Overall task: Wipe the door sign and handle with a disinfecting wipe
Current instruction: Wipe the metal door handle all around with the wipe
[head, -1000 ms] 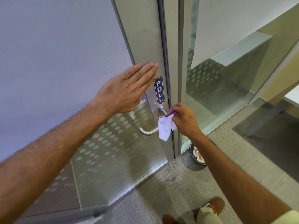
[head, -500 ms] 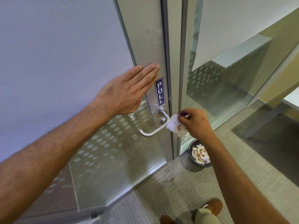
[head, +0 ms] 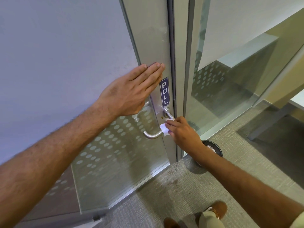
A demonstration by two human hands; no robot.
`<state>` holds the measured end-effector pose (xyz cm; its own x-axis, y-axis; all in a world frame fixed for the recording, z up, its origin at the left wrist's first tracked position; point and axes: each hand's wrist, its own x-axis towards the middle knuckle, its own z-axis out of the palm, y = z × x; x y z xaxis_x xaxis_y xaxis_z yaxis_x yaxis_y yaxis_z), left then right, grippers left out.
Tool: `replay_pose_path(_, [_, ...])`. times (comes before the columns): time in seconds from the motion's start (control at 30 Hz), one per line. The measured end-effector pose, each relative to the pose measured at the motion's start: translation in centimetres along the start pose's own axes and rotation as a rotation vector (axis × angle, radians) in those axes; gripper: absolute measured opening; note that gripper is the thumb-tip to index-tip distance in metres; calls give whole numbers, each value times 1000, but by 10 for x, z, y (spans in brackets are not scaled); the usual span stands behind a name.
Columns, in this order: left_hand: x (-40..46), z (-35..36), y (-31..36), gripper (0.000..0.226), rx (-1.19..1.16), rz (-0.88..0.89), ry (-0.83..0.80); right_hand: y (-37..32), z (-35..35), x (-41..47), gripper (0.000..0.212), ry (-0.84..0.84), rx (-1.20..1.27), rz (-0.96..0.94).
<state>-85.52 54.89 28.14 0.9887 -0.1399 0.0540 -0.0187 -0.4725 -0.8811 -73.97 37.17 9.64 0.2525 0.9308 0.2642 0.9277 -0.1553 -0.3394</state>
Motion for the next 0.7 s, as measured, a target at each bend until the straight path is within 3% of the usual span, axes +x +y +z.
replay_pose_path(0.17, [0, -3, -1, 77, 0, 6, -4, -47, -1, 9, 43, -159, -90, -166])
replay_pose_path(0.3, [0, -3, -2, 75, -3, 1, 12, -80, -2, 24, 48, -252, -60, 18])
replay_pose_path(0.43, [0, -4, -2, 76, 5, -8, -5, -101, -4, 36, 31, -206, 20, 147])
replay_pose_path(0.6, [1, -3, -2, 77, 8, -24, 0, -93, -4, 63, 6, -244, 287, 347])
replay_pose_path(0.7, [1, -3, 0, 77, 11, -25, 7, -96, -2, 68, 15, -271, 250, 291])
